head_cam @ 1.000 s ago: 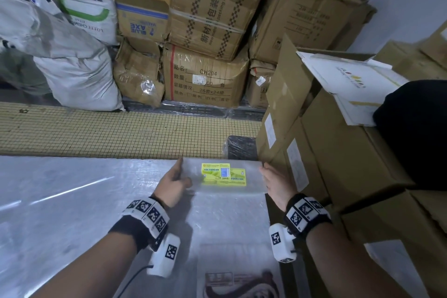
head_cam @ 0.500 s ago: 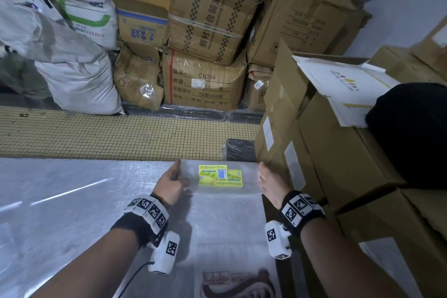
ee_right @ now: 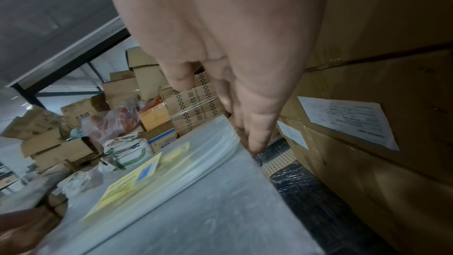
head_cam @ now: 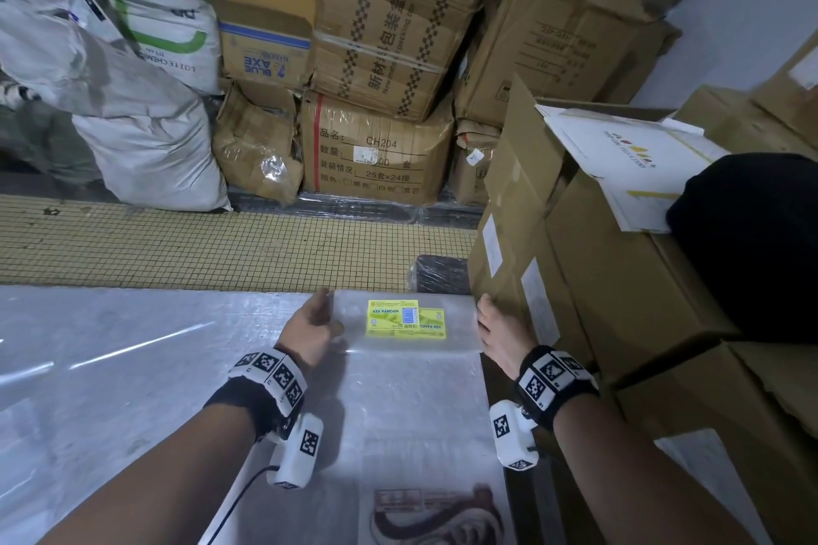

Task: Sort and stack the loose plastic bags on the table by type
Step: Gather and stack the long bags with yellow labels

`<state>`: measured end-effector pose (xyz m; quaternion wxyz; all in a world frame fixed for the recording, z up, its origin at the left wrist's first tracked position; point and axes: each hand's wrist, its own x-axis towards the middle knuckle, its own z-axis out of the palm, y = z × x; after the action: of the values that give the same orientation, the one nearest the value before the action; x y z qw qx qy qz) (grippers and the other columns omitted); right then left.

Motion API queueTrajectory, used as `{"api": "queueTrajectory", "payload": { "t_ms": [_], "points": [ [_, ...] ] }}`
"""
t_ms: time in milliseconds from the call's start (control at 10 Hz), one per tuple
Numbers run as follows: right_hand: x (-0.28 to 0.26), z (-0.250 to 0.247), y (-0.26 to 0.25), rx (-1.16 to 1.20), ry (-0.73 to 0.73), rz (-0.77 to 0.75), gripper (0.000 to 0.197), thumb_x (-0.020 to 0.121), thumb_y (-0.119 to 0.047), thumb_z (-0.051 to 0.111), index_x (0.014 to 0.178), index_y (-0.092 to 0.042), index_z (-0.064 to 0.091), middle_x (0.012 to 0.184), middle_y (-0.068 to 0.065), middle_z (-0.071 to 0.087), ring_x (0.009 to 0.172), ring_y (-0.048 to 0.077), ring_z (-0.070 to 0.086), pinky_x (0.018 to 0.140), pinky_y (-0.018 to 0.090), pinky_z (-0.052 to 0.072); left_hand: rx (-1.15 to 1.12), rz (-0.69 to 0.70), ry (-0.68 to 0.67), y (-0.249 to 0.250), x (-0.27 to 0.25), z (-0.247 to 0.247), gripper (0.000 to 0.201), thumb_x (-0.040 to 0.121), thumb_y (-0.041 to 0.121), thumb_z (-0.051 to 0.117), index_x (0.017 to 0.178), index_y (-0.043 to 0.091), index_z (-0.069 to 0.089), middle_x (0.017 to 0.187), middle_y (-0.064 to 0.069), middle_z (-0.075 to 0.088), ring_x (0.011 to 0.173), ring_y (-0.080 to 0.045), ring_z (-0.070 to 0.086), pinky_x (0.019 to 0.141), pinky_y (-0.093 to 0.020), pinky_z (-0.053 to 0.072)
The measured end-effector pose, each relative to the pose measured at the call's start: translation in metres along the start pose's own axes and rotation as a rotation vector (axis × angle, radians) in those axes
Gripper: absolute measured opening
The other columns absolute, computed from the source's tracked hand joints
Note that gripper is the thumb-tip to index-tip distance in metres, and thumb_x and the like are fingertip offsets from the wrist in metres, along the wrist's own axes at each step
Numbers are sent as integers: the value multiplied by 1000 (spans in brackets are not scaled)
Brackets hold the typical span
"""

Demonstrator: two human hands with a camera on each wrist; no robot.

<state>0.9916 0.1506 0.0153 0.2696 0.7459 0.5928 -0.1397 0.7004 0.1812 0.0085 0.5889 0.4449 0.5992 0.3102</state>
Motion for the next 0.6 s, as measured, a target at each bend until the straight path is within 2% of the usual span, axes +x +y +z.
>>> {"api": "queueTrajectory", "payload": {
  "t_ms": [100,200,300,400,500,600],
  "points": [
    [-45,-19,-5,1089,5,65,49,102,-38,42,139,-6,45,144,18,48,130,32,49,108,42,41,292,64,-6,-1,-20,-11,72,89,4,61,151,20,29,143,1,46,131,-22,46,110,-38,39],
    [-51,-16,-19,1294,145,105,56,101,-31,48,150,-8,33,151,7,40,139,25,39,111,35,31,581,123,-22,-7,-43,-29,71,86,4,60,150,20,33,149,-3,38,131,-23,45,109,-39,42],
    [-73,-23,-45,1189,342,13,47,100,-22,50,144,-7,42,147,10,45,134,26,45,107,35,36,744,136,-13,-14,-66,-59,69,82,4,62,146,18,39,148,-5,39,130,-24,47,108,-35,42],
    [-94,-19,-97,1136,423,-127,38,95,-20,57,133,-11,56,131,6,59,120,24,55,101,34,45,953,90,28,-25,-94,-95,72,75,26,65,143,20,43,145,-6,44,130,-26,46,108,-36,39],
    [-120,-13,-160,1161,351,-288,37,93,-18,61,129,-10,59,127,5,62,120,22,56,105,35,43,1137,-18,169,-46,-124,-126,72,74,42,65,141,35,40,147,2,38,137,-25,32,113,-43,26],
    [-150,-3,-219,1109,182,-424,38,95,-21,59,132,-13,57,125,1,60,113,15,57,99,24,42,1129,-139,297,-69,-153,-156,72,66,56,63,133,44,39,144,6,34,136,-22,28,107,-47,26]
  ]
}}
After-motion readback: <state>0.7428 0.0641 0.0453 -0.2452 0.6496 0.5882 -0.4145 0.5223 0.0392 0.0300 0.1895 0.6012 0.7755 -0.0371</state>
